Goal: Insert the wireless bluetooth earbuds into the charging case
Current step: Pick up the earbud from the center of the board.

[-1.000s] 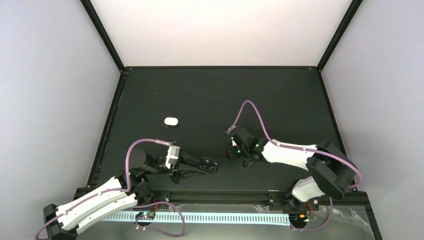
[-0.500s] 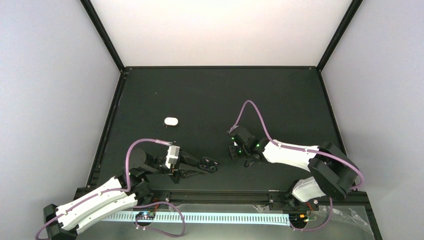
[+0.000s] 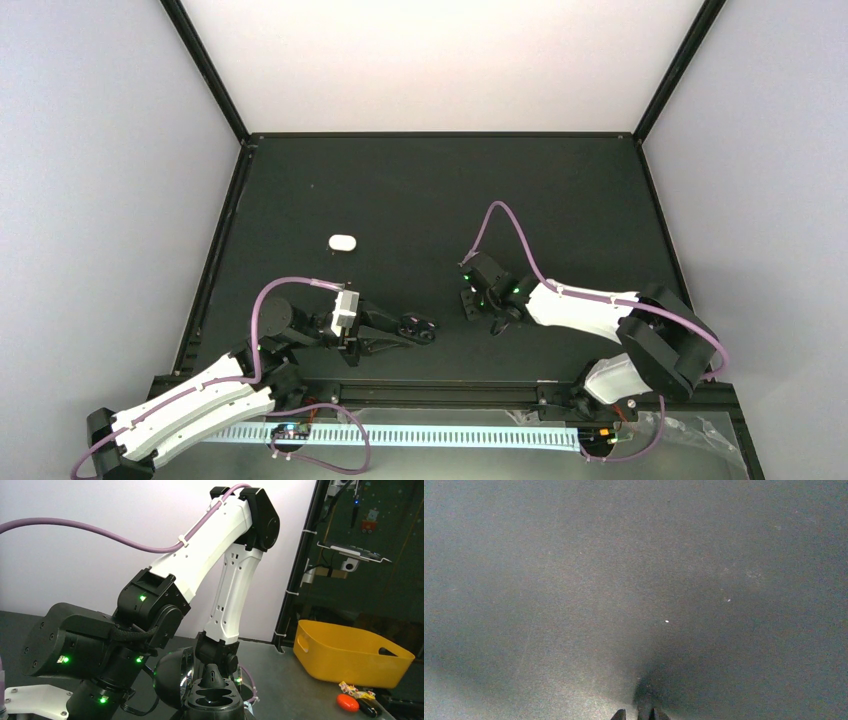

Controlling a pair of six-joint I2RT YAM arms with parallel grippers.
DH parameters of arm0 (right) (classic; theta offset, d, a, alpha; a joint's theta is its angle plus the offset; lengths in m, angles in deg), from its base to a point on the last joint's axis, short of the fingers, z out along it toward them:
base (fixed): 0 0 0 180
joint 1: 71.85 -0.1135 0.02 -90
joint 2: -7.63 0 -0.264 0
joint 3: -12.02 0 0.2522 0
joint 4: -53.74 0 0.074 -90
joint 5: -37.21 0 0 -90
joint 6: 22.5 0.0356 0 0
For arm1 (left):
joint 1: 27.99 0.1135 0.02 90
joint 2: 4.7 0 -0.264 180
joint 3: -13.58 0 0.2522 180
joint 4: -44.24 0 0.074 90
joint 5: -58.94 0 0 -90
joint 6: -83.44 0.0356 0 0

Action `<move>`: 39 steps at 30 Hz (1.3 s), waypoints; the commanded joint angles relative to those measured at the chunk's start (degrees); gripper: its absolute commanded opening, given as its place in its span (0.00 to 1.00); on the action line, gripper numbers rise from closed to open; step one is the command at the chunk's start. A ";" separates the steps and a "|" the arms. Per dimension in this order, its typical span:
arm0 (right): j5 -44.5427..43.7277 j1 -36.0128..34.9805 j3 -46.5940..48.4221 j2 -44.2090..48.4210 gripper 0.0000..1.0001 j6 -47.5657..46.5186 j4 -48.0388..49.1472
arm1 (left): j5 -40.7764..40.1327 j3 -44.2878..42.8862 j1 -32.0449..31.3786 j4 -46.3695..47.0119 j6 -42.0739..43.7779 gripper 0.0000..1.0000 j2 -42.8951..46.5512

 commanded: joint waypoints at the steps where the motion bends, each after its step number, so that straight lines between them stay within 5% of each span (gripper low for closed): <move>1: -1.85 -0.05 0.26 0.92 0.13 0.04 -1.41 | -0.12 -2.06 -0.21 0.11 0.87 0.02 0.49; 16: -2.88 -0.06 0.48 1.37 0.01 0.07 -2.12 | -0.19 -2.07 -0.21 0.00 0.93 0.02 0.65; 28: -2.49 -0.05 0.84 3.98 0.01 -0.13 -1.59 | -1.02 -1.97 -0.21 -0.32 0.89 0.02 1.42; 39: 2.04 -0.06 -2.17 21.42 0.01 -5.20 2.42 | -1.53 -2.32 -0.23 -0.13 0.49 0.02 2.14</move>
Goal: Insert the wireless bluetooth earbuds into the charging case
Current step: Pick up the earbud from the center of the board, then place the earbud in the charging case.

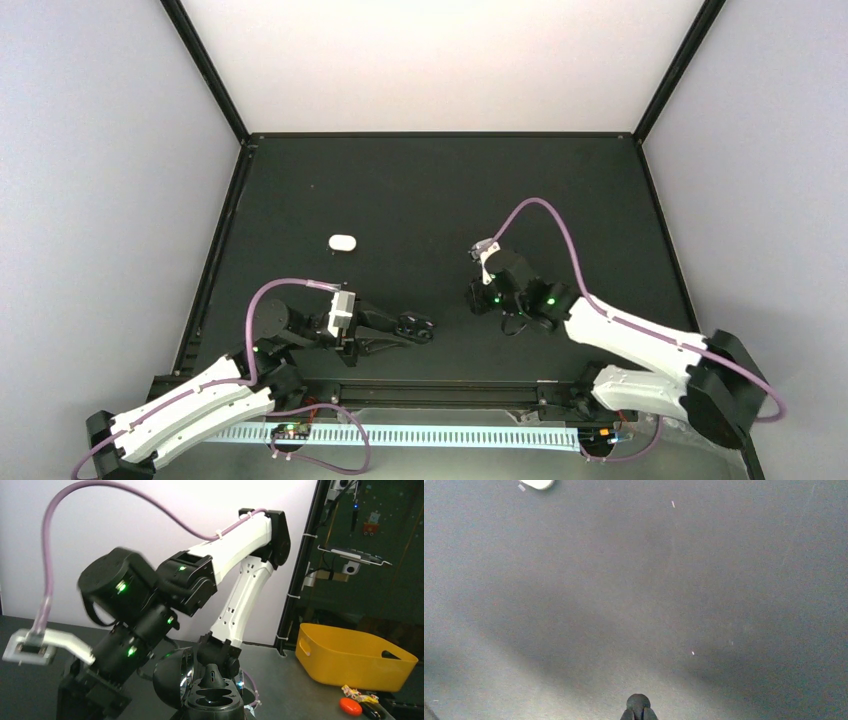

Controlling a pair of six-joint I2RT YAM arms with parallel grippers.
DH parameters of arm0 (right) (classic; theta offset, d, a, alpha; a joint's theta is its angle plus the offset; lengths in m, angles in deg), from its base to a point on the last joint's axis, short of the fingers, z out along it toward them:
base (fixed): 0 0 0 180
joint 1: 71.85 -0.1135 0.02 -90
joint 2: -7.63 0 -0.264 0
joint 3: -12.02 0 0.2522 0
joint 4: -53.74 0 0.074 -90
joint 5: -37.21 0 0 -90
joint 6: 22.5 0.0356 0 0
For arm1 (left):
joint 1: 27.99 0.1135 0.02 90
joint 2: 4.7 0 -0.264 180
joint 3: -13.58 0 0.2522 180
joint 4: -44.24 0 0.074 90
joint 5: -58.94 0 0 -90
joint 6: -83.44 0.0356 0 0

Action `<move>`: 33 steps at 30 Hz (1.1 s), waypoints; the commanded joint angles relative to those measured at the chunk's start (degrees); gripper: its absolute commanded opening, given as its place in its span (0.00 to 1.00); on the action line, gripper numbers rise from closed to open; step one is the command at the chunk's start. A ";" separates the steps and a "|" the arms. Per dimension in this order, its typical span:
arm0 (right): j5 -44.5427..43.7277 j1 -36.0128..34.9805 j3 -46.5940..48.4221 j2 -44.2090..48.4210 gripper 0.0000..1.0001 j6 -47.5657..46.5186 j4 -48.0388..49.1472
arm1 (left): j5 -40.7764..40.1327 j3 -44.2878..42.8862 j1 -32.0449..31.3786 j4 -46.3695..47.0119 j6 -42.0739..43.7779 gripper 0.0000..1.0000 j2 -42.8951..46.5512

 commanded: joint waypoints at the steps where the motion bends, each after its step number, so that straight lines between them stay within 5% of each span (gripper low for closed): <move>1: 0.15 0.01 0.05 8.67 0.01 -4.03 1.32 | -0.94 -2.32 -0.26 0.38 0.35 0.02 0.87; 15: -4.83 -0.03 9.60 33.85 0.01 -15.89 -7.75 | -1.69 -3.48 -0.29 1.67 0.16 0.02 -0.11; 33: 23.29 -0.06 22.84 30.98 0.01 -22.42 -10.40 | -1.37 -5.61 -0.30 3.17 -0.05 0.01 -2.21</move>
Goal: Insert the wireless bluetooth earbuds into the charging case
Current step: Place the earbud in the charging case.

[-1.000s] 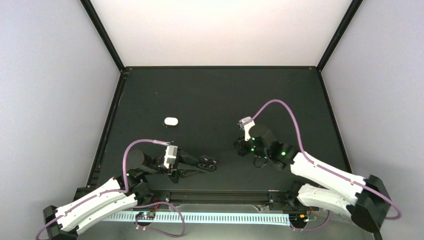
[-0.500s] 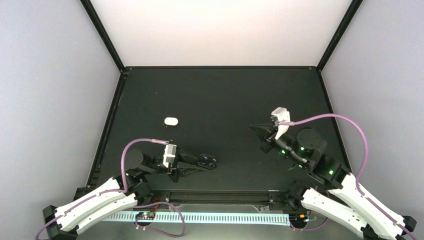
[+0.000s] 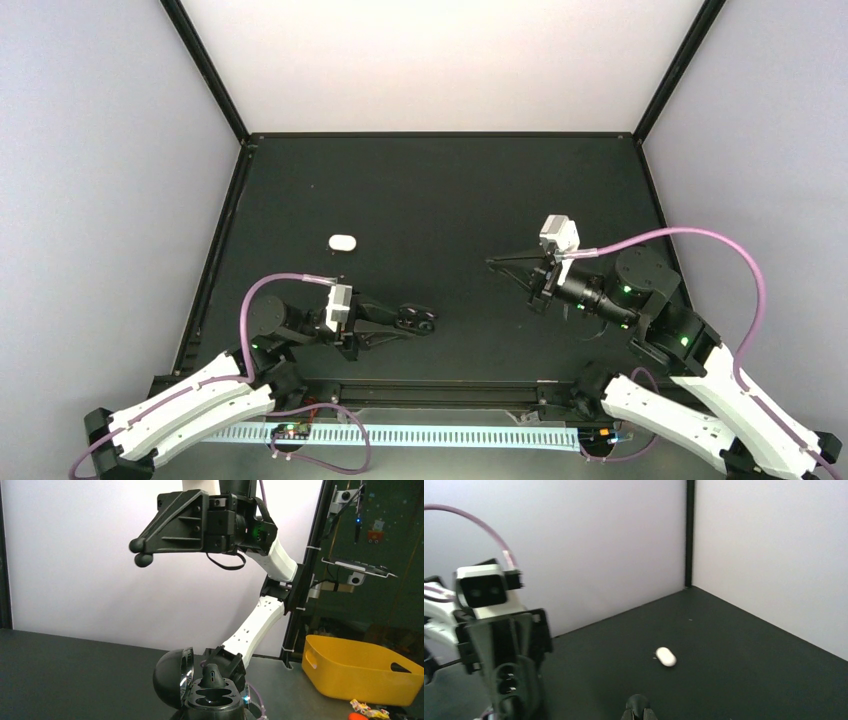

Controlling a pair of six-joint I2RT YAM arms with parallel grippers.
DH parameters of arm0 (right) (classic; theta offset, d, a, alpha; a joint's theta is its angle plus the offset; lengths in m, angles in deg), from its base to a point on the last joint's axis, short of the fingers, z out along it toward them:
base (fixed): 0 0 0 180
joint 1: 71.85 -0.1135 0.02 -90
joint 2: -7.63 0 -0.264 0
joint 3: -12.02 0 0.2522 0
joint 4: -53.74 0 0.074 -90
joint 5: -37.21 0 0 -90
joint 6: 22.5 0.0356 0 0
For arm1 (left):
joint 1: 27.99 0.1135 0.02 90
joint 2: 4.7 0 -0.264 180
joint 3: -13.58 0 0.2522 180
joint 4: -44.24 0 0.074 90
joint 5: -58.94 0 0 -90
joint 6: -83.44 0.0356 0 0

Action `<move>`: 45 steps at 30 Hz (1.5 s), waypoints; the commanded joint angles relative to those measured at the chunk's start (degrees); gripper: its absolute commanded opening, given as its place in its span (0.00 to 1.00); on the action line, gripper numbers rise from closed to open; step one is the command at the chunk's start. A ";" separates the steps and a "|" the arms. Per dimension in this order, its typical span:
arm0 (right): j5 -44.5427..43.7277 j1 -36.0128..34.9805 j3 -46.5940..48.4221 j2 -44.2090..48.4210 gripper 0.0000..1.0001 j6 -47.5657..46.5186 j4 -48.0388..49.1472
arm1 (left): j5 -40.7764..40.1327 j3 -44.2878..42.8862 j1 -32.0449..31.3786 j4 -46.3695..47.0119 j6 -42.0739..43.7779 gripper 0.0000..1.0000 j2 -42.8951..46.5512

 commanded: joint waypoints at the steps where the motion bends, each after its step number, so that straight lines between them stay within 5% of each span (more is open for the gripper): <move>1: 11.53 -0.03 4.55 -2.02 0.01 -1.51 -1.66 | 0.41 -3.67 -0.27 1.32 0.11 0.02 -0.67; 15: 34.58 -0.02 12.11 -11.02 0.01 -3.27 -8.64 | 2.89 -4.20 -0.27 0.44 0.59 0.02 -0.91; 23: 30.10 -0.62 17.61 -15.04 0.01 -9.92 -20.36 | 3.31 -4.08 -0.27 -1.19 1.52 0.02 -0.75; 32: 15.63 -13.36 25.07 -20.25 0.01 -13.19 -26.70 | 3.38 -4.42 -0.27 -0.85 1.96 0.02 -2.02; 45: 12.11 -19.80 24.98 -24.69 0.01 -12.62 -18.69 | 4.68 -5.59 -0.27 -2.58 2.91 0.02 -2.57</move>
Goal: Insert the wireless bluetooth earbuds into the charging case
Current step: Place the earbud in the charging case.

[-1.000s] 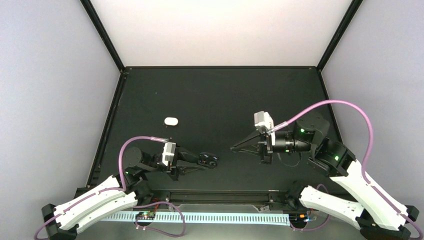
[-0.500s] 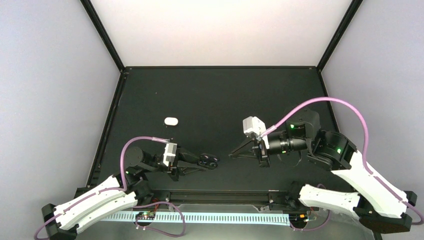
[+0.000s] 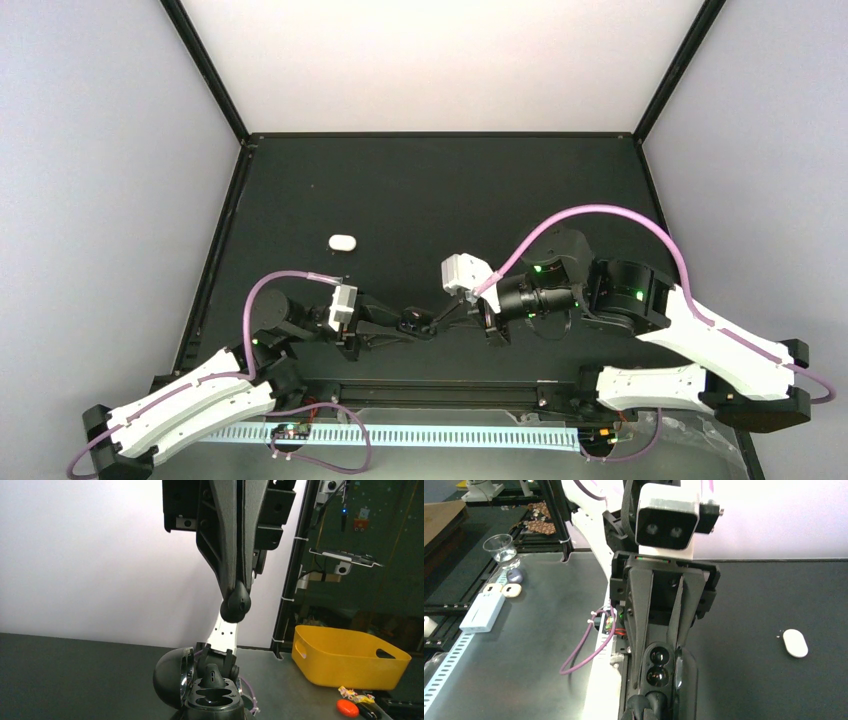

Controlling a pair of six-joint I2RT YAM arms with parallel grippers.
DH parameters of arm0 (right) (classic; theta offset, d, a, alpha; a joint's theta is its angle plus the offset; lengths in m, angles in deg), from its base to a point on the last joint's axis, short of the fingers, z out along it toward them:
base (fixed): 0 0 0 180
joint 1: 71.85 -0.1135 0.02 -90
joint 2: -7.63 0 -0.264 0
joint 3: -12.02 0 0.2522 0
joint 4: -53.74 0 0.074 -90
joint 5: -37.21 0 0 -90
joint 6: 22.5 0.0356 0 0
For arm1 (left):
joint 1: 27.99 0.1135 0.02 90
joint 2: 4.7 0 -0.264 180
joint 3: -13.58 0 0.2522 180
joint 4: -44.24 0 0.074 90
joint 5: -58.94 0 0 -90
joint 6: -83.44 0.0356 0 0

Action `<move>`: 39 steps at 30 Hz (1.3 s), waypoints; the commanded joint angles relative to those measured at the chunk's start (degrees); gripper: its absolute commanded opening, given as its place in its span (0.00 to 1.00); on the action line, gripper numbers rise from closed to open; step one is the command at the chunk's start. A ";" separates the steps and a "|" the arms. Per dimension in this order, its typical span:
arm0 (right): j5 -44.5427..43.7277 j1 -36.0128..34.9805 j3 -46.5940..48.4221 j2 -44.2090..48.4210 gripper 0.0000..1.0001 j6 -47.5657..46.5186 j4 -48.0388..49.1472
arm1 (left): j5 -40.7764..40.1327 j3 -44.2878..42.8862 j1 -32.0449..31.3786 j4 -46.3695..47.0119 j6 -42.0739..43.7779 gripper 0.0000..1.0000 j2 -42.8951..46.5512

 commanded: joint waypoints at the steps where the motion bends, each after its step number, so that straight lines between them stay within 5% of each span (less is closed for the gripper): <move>1: -1.19 -0.55 0.19 -0.31 0.01 -0.22 4.36 | 0.99 -2.41 -0.32 -0.65 1.49 0.01 0.25; 39: -7.82 -4.35 1.86 -5.26 0.01 -0.19 2.87 | 0.13 -2.05 -0.27 -1.87 1.81 0.02 0.41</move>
